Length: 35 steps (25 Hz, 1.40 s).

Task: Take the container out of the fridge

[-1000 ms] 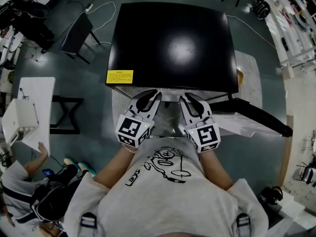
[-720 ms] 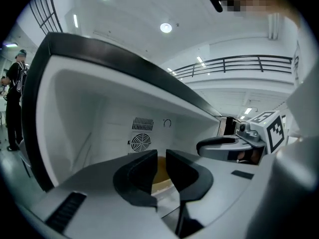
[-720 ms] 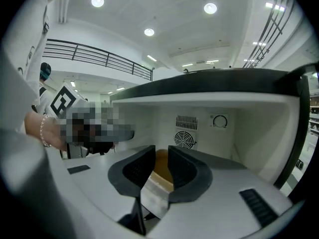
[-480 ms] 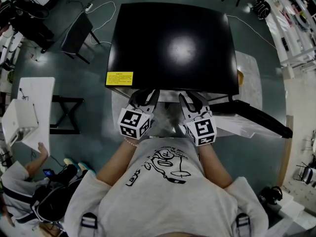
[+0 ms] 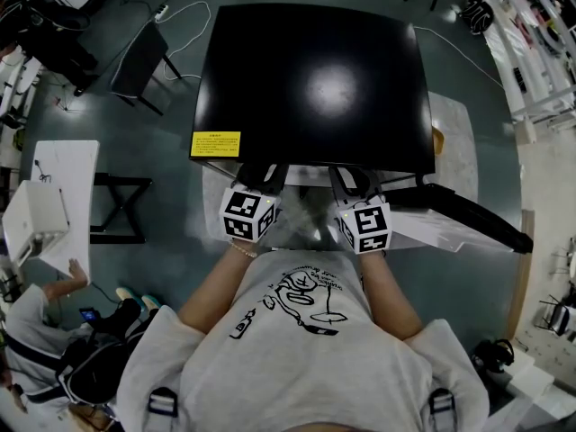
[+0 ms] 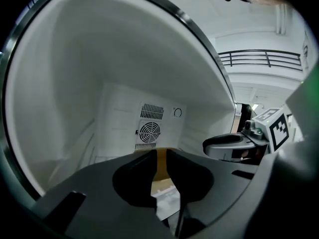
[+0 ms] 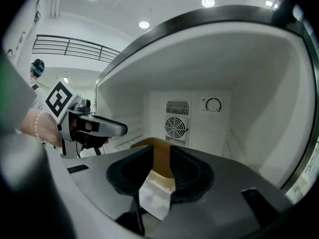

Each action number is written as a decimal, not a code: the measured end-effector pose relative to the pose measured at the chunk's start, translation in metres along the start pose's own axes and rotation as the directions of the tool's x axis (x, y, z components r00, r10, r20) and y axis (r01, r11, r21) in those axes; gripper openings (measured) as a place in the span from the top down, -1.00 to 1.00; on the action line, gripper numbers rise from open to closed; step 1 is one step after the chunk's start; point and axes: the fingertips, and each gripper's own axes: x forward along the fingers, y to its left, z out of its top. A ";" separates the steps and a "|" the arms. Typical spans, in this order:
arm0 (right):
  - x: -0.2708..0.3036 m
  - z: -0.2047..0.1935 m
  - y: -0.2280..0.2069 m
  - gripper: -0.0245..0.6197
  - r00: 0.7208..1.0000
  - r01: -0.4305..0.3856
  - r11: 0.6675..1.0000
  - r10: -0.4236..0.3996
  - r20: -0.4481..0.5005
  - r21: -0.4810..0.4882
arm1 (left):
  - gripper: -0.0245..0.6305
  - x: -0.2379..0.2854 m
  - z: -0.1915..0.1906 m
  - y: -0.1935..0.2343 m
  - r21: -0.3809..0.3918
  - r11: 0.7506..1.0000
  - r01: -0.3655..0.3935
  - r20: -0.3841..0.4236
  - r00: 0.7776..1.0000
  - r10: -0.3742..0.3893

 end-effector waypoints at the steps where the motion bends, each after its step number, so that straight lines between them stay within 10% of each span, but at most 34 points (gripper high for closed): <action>1: 0.001 -0.002 -0.003 0.62 1.000 0.006 1.000 -0.006 -0.002 0.002 | 0.70 0.002 -0.002 0.001 0.001 1.000 -0.003 -0.003 1.000 0.003; 35: 0.040 -0.051 -0.041 0.41 0.993 0.077 0.991 -0.066 -0.099 0.111 | 0.44 0.038 -0.040 0.037 -0.081 0.991 -0.109 -0.103 0.990 0.100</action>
